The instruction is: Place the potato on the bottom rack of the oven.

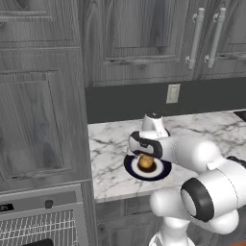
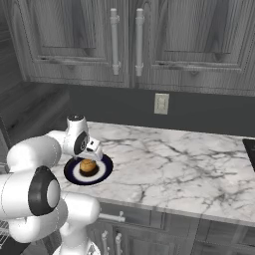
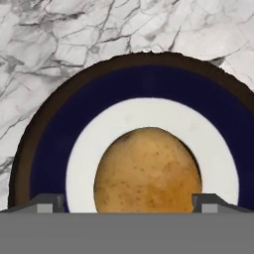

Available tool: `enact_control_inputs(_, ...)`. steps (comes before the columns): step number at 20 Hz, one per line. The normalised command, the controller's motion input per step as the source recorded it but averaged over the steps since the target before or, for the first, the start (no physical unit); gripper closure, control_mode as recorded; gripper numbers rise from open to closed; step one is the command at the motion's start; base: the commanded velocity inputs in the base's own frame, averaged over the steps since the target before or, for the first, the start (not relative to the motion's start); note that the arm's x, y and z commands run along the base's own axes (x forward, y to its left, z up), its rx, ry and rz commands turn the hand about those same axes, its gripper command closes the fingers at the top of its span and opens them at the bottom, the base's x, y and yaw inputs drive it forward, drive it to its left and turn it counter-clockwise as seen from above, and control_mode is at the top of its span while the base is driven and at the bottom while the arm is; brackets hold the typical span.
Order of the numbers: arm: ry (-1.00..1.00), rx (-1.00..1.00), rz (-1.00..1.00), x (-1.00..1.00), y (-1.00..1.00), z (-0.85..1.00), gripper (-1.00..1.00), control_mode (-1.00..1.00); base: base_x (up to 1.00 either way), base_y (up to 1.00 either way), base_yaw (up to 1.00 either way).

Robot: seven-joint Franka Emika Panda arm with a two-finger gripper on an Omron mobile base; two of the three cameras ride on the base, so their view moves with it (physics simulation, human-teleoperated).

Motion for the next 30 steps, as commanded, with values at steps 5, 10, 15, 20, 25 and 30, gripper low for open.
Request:
enact_control_inputs(5, 0.0, 0.0, 0.0, 0.14, 0.0, -0.23, -1.0, -1.0, 0.0, 0.0, 0.0)
enact_control_inputs(10, 0.0, 0.0, 0.0, 0.01, -0.03, -0.26, -1.0, -1.0, 0.0, 0.0, 0.0)
enact_control_inputs(15, 0.0, 0.0, 0.0, -0.32, -0.18, -0.32, -1.0, -1.0, 0.0, 0.0, 0.0)
enact_control_inputs(20, 0.0, 0.0, 0.0, -0.27, -0.05, -0.19, -1.0, -1.0, 0.0, 0.0, 0.0)
enact_control_inputs(25, 0.0, 0.0, 0.0, -0.02, 0.02, -0.09, -1.0, -1.0, 0.0, 0.0, 0.0)
enact_control_inputs(30, 0.0, 0.0, 0.0, 0.0, 0.0, -0.07, -1.0, -1.0, 0.0, 0.0, 0.0)
